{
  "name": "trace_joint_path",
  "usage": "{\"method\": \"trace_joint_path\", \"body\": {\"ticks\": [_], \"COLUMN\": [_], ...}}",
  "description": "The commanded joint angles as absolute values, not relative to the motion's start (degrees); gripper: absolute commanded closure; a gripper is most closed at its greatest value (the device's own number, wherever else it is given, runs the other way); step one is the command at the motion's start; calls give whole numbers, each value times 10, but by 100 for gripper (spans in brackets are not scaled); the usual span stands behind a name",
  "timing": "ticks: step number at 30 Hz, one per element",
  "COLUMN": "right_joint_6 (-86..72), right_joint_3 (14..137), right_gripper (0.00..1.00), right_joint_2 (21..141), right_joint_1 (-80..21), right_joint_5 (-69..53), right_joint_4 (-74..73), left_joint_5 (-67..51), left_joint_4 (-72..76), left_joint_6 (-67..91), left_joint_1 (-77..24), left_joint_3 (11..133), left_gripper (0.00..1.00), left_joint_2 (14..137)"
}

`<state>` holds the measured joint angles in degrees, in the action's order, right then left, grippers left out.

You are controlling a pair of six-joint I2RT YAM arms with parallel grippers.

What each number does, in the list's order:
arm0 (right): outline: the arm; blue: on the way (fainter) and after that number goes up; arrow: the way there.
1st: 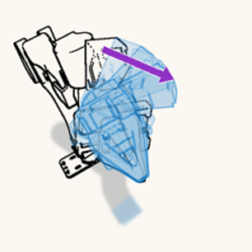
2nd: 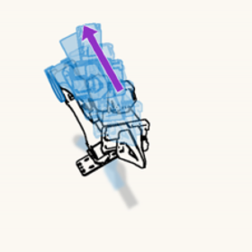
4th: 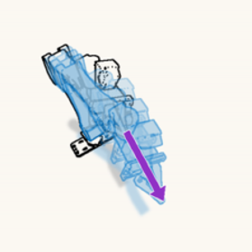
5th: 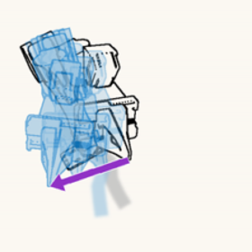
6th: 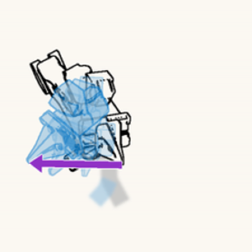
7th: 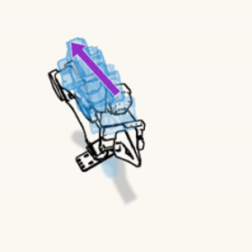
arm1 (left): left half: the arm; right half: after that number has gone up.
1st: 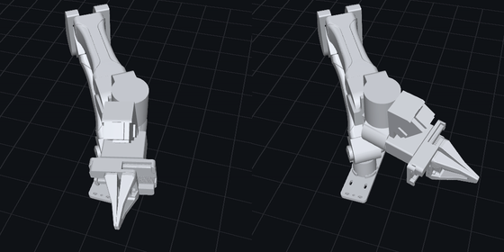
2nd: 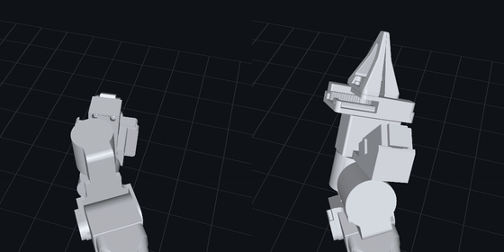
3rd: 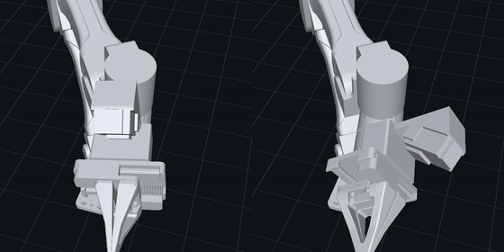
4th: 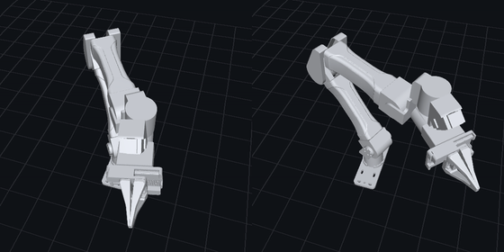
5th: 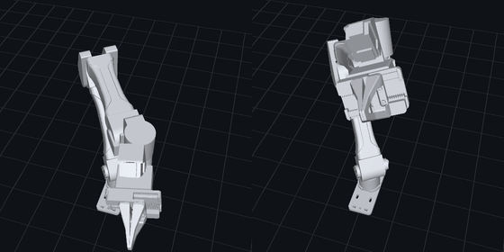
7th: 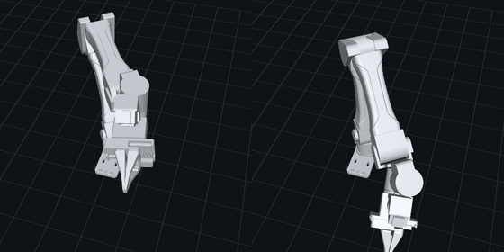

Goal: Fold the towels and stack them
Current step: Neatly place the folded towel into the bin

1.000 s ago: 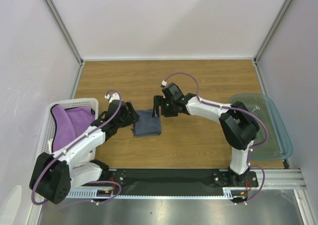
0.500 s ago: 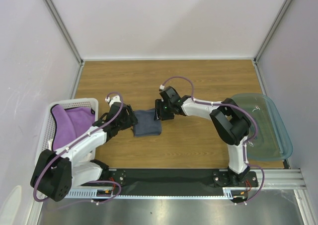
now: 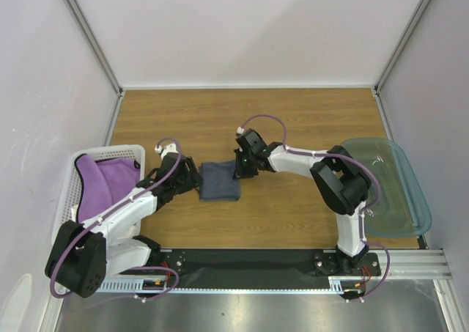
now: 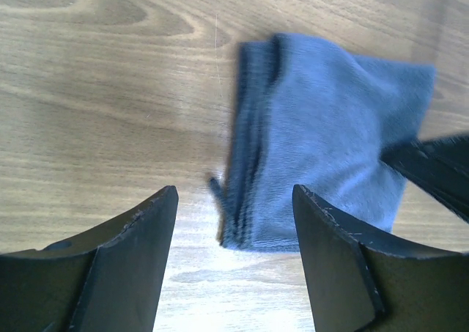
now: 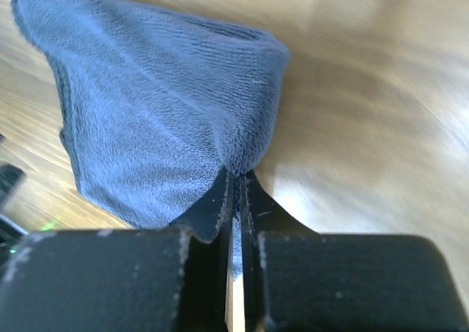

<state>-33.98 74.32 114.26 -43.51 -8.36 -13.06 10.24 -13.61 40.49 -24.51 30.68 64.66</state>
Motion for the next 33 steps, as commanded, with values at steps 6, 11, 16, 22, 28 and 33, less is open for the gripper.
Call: {"method": "trace_joint_path", "body": {"ticks": [6,11,16,22,28,33], "right_joint_6": [-204,-87,-102,-2,85,139], "right_joint_3": [704,646,648,636,620,585], "right_gripper": [100,100,100,100,100,100], "right_joint_2": [967,859,788,743,729,679], "right_joint_1": [-382,-343,-269,-250,-225,-200], "right_joint_5": [62,161,192,276,349,355], "right_joint_4": [-336,-400,-451,-491,-513,-505], "left_joint_5": [95,98,90,60,86,103], "left_joint_4": [-109,-106,-105,-96,-104,-113], "left_joint_6": [384,377,378,375,371,374], "left_joint_1": [-238,-237,-237,-236,-236,-236], "left_joint_3": [335,348,352,355,354,351], "left_gripper": [30,30,30,30,30,29], "left_joint_2": [635,643,657,671,652,636]}}
